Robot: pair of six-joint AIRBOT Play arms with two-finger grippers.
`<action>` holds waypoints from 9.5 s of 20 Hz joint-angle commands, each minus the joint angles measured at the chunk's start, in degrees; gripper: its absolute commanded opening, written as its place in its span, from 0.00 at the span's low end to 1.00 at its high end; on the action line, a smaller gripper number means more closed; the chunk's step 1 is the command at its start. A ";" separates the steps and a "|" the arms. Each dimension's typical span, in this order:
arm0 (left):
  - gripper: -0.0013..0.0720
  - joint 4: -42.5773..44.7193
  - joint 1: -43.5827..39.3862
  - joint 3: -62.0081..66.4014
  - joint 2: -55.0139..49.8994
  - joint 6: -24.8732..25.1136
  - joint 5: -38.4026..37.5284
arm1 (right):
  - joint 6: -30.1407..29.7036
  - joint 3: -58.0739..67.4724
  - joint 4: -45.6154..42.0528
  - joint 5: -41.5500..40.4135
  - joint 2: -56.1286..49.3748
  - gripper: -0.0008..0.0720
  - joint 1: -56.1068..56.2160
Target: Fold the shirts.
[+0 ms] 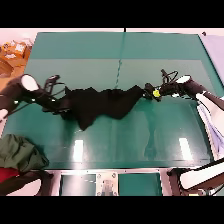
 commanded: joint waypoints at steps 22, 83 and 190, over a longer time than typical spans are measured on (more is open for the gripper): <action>0.06 -37.31 13.77 59.43 10.10 10.82 -12.94 | 5.57 43.50 0.37 2.27 46.42 0.03 -23.85; 0.59 -0.46 9.01 23.43 -22.51 9.73 -14.34 | 2.56 -21.31 -6.71 2.01 17.22 0.03 -18.56; 0.06 -20.37 11.65 26.40 -21.57 3.96 15.98 | -11.41 5.01 16.98 -3.58 3.80 0.03 -25.07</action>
